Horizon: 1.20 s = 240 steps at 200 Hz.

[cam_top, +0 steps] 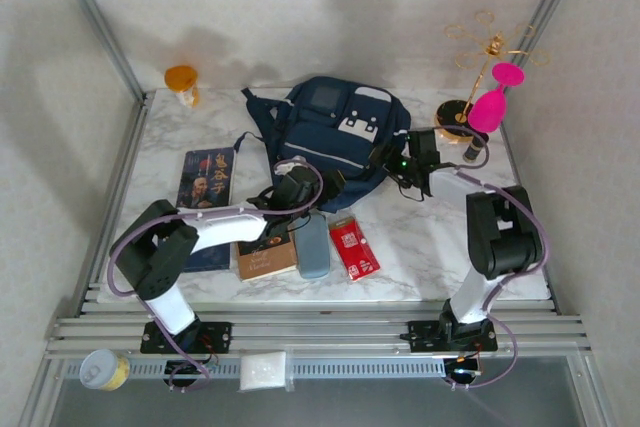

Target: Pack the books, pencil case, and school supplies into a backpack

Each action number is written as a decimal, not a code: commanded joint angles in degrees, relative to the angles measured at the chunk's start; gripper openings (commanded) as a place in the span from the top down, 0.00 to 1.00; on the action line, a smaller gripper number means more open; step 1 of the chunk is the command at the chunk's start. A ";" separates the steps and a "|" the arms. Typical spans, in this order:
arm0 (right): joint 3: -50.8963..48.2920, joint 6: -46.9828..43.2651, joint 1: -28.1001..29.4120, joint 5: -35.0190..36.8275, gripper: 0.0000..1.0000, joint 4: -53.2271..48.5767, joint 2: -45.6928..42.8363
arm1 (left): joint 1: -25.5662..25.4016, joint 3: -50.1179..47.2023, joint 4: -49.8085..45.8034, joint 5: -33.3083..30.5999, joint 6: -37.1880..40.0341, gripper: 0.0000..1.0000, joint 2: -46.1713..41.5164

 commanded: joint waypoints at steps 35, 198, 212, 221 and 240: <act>1.68 3.13 7.08 -2.56 0.48 8.69 2.41 | 8.77 0.61 0.83 -3.61 6.95 0.01 -0.13; 9.40 1.21 -1.55 -3.47 0.36 -0.18 7.14 | 5.83 -4.98 -5.68 1.20 3.21 0.01 -13.36; 11.31 1.74 -1.56 -3.36 0.39 -0.78 9.80 | 4.39 -5.20 -5.06 2.58 2.04 0.01 -12.73; 12.19 1.99 -1.53 -3.66 0.40 -0.78 10.96 | 3.43 -4.95 -5.00 2.76 1.88 0.01 -12.22; 12.49 2.65 -1.27 -2.55 0.42 -0.49 12.30 | 1.19 -4.99 -4.09 3.07 1.08 0.01 -11.18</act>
